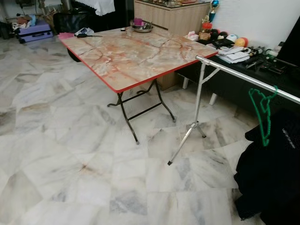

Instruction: Hang hanger

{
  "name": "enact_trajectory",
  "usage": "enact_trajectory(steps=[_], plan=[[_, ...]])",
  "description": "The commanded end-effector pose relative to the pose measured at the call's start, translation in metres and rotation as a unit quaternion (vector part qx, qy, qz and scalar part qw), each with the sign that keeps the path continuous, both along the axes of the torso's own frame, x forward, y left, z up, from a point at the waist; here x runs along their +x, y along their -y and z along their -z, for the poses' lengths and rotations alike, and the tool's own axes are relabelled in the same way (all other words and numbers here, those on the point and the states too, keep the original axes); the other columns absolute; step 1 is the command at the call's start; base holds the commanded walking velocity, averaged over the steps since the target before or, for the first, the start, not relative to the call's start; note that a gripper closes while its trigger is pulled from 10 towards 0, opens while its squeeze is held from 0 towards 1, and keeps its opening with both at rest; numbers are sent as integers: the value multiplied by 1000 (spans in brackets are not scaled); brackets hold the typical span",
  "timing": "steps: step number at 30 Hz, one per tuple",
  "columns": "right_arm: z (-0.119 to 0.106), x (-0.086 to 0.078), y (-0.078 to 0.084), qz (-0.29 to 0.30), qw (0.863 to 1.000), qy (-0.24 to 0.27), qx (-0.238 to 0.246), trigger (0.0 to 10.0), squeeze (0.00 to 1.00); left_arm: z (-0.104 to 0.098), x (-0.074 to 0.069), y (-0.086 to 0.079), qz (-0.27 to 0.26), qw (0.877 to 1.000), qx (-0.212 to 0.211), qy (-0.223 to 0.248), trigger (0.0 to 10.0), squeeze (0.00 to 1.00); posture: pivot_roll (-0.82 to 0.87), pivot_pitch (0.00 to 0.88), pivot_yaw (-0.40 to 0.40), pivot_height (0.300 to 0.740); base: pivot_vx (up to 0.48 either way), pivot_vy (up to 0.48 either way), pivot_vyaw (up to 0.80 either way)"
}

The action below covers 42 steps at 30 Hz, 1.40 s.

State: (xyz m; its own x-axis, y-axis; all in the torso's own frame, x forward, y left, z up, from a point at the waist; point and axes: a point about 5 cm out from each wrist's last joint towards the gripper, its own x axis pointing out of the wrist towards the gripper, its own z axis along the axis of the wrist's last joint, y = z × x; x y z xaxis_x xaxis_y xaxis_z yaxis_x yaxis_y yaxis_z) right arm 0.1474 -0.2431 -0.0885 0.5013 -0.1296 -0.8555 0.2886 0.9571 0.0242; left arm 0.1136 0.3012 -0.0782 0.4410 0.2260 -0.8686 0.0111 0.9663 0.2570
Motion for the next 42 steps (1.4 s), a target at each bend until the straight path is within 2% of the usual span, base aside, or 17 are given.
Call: enact_trajectory(steps=[1,13,18,27,33,36,37,39,42], plan=[[3,-9,3,12,1000,-16,4,10000,0,2,-6,1,-7,1000,-5,-11,10000,0,18,62,-6,740,0,0,-788],[4,-17,8,19,999,-27,2,10000,0,7,13,24,5,1000,-13,-2,10000,0,18,60,-6,740,0,0,-788],[3,-17,11,21,999,-24,1,10000,0,8,16,30,11,1000,-16,0,10000,0,17,60,-6,740,0,0,-788],[3,-17,12,21,1000,-22,1,10000,0,5,18,24,11,1000,-15,5,10000,0,9,60,-3,740,0,0,-788],[2,-15,11,19,1000,-17,-2,10000,0,5,8,17,4,1000,-13,-3,10000,0,3,61,-5,740,0,0,-781],[2,-14,10,22,1000,-13,-7,10000,0,7,3,17,-22,999,-26,0,10000,0,0,61,-5,740,0,0,0],[3,-13,7,12,1000,-13,-1,10000,0,7,1,17,-55,998,-41,9,10000,0,-5,58,-7,740,0,0,0],[3,-12,6,10,1000,-12,3,10000,0,8,1,17,-65,997,-45,12,10000,0,-5,58,-7,740,0,0,0],[5,-13,0,-9,1000,-16,1,10000,0,8,-1,18,-119,990,-71,32,10000,0,-9,49,-13,740,0,0,0]])
